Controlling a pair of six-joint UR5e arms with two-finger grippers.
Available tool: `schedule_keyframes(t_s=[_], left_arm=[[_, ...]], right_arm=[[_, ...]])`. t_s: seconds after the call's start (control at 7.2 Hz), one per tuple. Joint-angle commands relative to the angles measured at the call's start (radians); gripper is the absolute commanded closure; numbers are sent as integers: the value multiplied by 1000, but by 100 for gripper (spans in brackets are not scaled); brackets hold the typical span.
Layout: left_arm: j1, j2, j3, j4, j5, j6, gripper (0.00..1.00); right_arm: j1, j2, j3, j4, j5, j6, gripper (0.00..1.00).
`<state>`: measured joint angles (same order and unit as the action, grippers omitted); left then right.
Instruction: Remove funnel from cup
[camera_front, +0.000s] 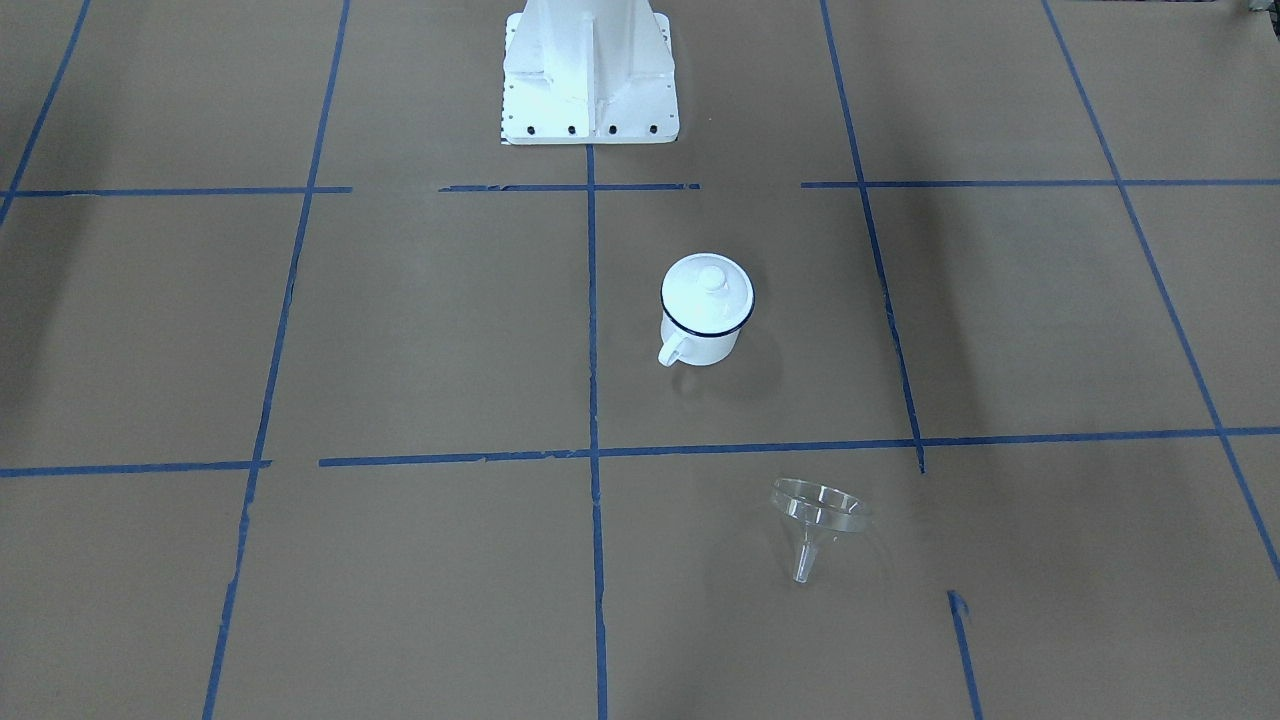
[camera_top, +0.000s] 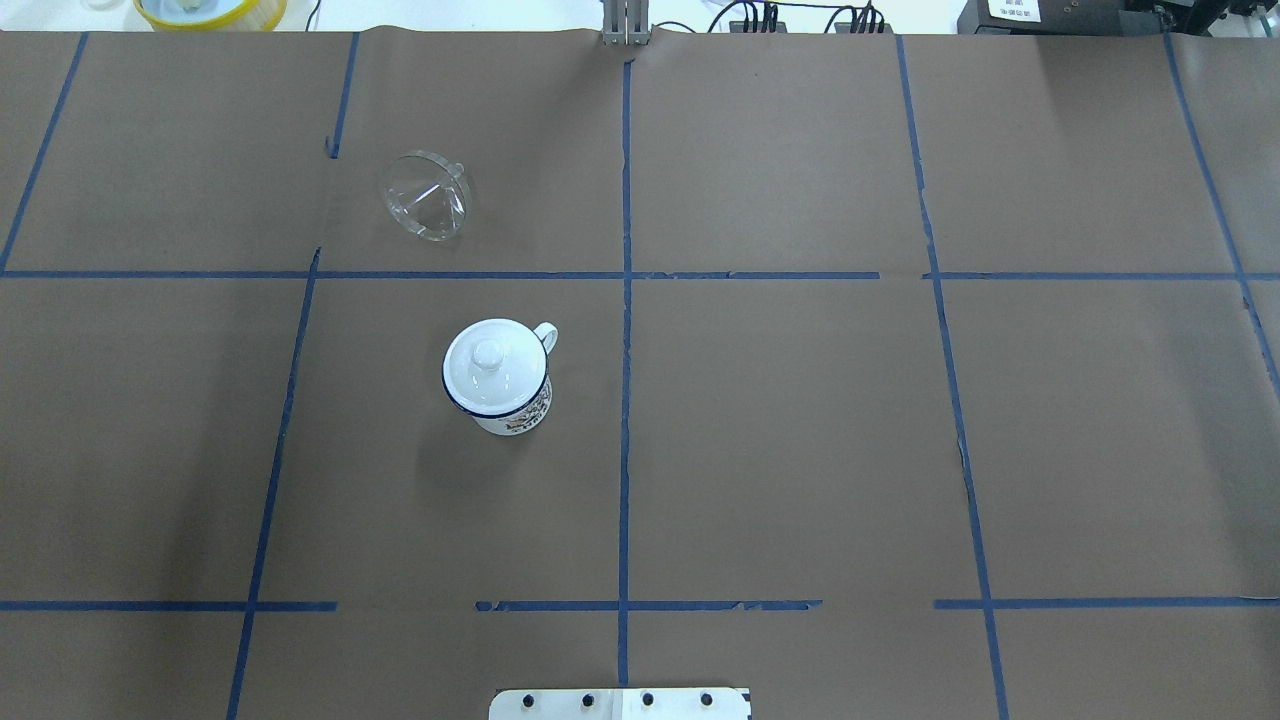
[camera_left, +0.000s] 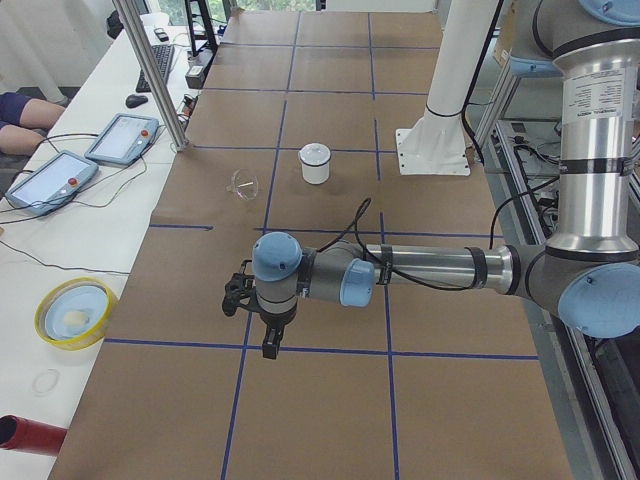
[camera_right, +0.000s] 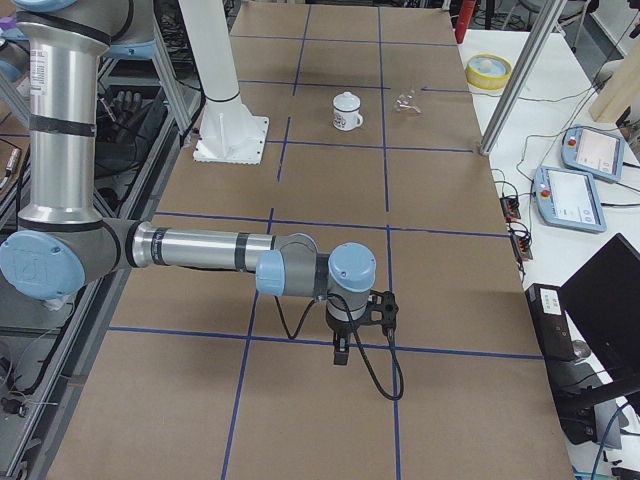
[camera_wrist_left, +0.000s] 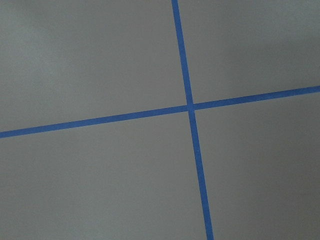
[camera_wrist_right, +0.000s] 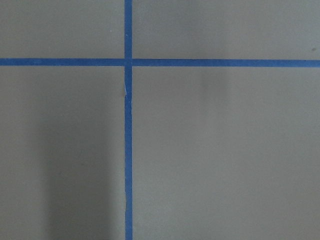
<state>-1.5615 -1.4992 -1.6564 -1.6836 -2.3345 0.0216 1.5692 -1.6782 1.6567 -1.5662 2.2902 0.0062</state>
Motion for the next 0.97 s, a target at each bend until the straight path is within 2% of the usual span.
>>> schedule_keyframes(t_s=[0.0, 0.83], left_arm=[[0, 0, -3, 65, -17, 1, 0], [-9, 0, -11, 78, -22, 1, 0]], right_arm=[[0, 0, 0, 0, 0, 0, 0], [0, 0, 0, 0, 0, 0, 0]])
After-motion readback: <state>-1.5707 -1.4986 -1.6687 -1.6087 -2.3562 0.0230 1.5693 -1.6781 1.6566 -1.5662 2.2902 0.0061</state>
